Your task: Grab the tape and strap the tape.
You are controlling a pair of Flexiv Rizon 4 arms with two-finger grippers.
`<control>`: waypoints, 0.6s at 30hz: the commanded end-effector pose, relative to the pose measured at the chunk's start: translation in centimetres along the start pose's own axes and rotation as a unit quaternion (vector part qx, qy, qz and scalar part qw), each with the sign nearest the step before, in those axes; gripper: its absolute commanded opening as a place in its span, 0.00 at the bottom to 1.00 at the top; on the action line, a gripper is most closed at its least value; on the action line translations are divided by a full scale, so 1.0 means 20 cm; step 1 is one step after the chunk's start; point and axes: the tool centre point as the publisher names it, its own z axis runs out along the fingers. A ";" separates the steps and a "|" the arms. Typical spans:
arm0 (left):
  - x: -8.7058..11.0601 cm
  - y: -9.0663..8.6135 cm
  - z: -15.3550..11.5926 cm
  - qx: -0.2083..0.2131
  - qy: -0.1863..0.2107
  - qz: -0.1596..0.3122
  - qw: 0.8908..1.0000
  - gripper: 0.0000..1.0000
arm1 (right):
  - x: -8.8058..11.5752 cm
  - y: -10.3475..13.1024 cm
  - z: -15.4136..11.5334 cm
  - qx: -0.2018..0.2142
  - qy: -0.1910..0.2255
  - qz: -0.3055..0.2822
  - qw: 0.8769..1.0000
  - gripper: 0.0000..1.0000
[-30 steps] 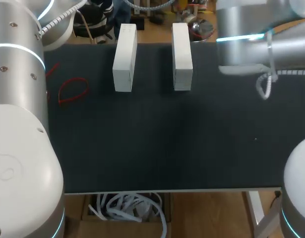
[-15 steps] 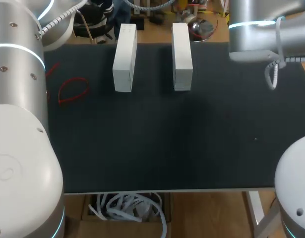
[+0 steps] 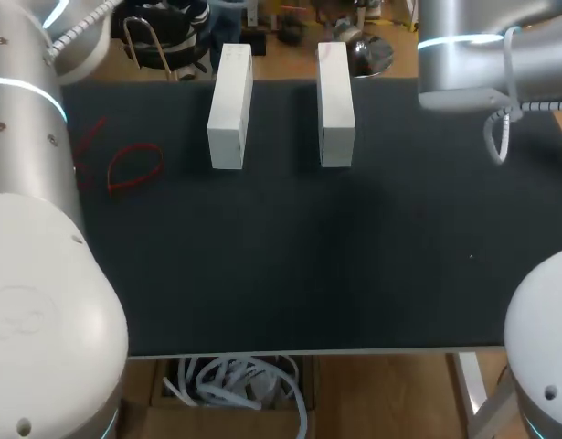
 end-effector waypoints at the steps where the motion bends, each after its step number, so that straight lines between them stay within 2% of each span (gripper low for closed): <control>1: 0.00 0.36 0.05 -0.048 0.030 -0.101 0.993 0.00 | -0.01 0.00 -0.01 -0.001 0.016 -0.001 1.000 1.00; 4: -0.01 0.53 0.09 -0.063 0.053 -0.134 0.988 0.00 | -0.01 0.00 -0.01 -0.001 0.016 -0.001 1.000 1.00; 8: -0.06 0.74 0.13 -0.076 0.062 -0.159 0.982 0.00 | -0.01 0.00 -0.01 -0.001 0.016 -0.001 1.000 1.00; 9: -0.07 0.77 0.15 -0.085 0.075 -0.163 0.980 0.00 | -0.01 0.00 -0.01 -0.001 0.016 -0.001 1.000 1.00; 13: -0.14 0.92 0.20 -0.088 0.083 -0.180 0.976 0.00 | -0.01 0.00 -0.01 -0.001 0.016 -0.001 1.000 1.00; 16: -0.20 0.99 0.25 -0.087 0.094 -0.175 0.976 0.00 | -0.01 0.00 -0.01 -0.001 0.016 -0.001 1.000 1.00; 18: -0.20 0.99 0.25 -0.087 0.094 -0.175 0.976 1.00 | -0.01 0.00 -0.01 -0.001 0.016 -0.001 1.000 1.00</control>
